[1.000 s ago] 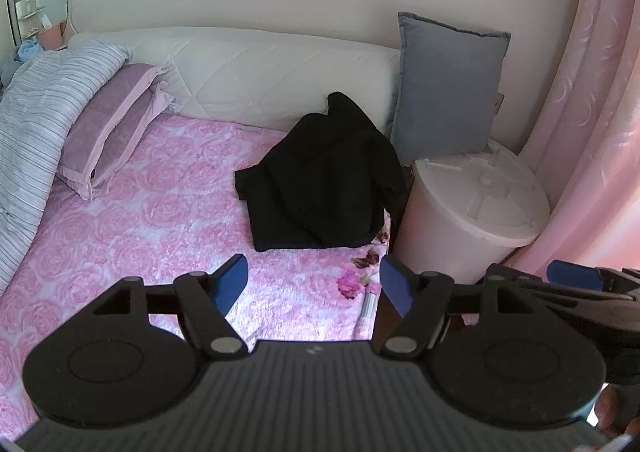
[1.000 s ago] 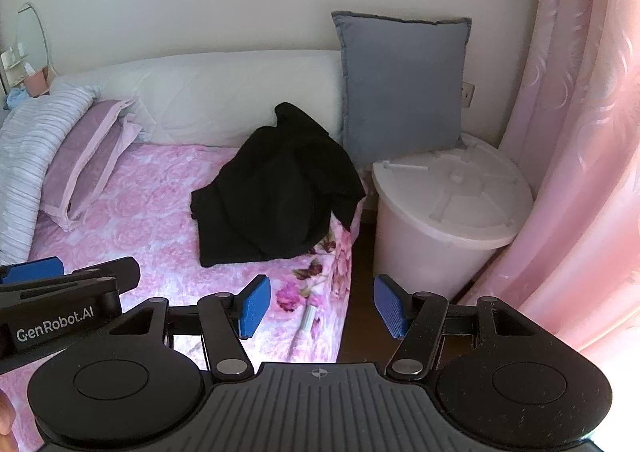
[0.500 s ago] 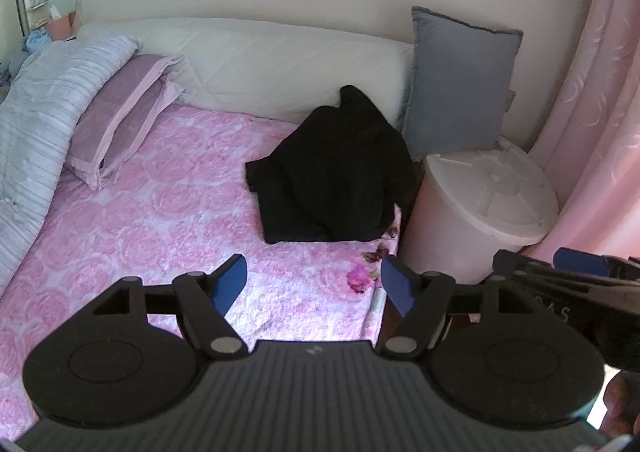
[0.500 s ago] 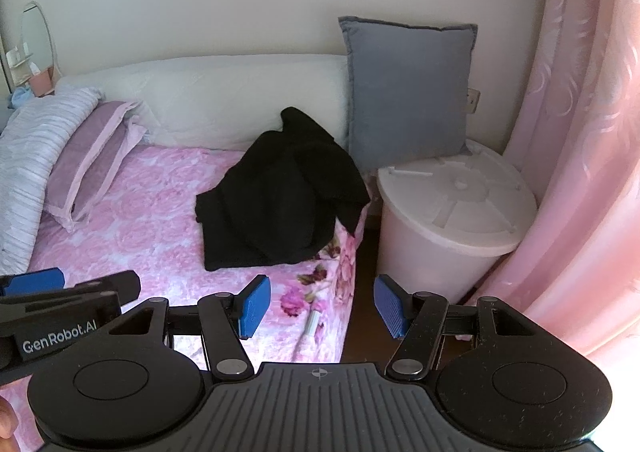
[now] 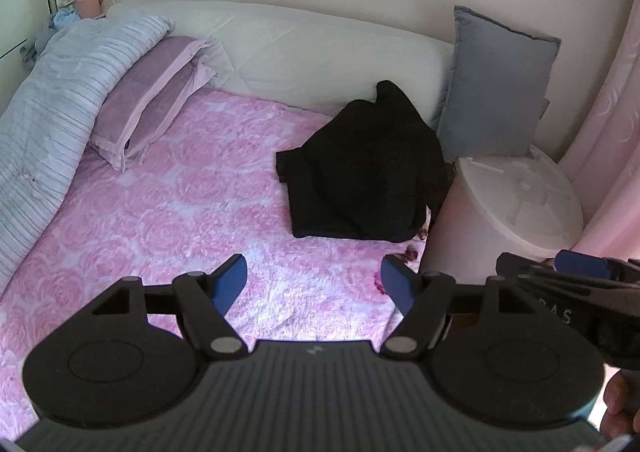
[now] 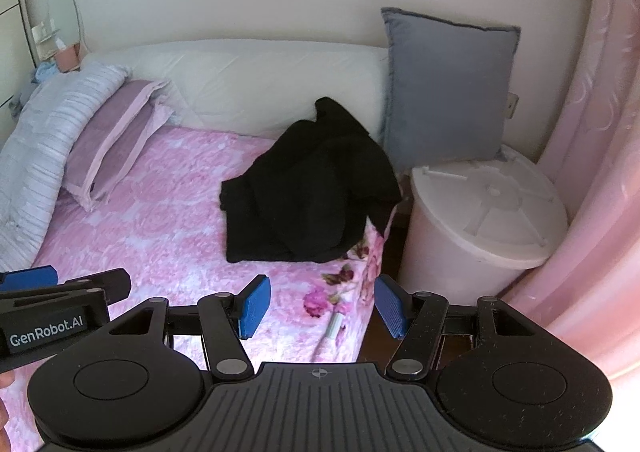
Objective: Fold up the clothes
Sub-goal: 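Approach the crumpled black garment near the pillows with both tools open, then close both grippers on the black garment's edge and lift it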
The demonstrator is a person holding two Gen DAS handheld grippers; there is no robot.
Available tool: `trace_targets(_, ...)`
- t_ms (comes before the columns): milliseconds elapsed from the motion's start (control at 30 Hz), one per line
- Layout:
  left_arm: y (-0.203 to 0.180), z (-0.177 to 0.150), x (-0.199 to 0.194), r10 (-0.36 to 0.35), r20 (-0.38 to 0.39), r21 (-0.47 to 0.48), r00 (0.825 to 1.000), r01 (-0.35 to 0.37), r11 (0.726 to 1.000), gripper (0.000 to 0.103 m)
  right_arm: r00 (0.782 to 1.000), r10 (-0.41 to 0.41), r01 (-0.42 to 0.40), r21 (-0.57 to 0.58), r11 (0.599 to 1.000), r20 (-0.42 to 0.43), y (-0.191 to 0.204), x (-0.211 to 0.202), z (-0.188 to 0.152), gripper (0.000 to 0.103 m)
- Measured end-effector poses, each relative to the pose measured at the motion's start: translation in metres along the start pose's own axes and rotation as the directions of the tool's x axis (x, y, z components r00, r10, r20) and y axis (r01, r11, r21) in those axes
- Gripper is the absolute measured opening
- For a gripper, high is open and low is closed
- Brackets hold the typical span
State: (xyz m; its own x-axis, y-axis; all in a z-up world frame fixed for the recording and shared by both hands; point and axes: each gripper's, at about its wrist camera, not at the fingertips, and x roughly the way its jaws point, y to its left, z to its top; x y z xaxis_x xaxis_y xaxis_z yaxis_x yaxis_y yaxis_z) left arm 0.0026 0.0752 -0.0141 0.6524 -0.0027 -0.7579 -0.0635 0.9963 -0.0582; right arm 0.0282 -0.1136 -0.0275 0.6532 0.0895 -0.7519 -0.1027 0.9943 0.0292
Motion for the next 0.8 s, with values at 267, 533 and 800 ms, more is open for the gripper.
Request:
trace_targets(267,-0.006,0.015,0.025,-0.009,-0.036,-0.032,0.999,0.008,0.999,0.071,0.999,0.02,-0.021,-0.011,1.0,-0.029,-0.014,0.023,0.009,0.061)
trace_targets(533,-0.017,0.028,0.059,-0.039,-0.069,-0.031,0.997,0.037,0.999,0.07,0.997,0.028,-0.023,0.069,0.997,-0.077,-0.051,0.054,0.021,0.061)
trace_targets(800,-0.034,0.046,0.11,-0.063,-0.09,-0.023,0.994,0.062,0.998,0.07,0.993,0.001,0.013,0.118,0.993,-0.118,-0.085,0.09,0.034,0.061)
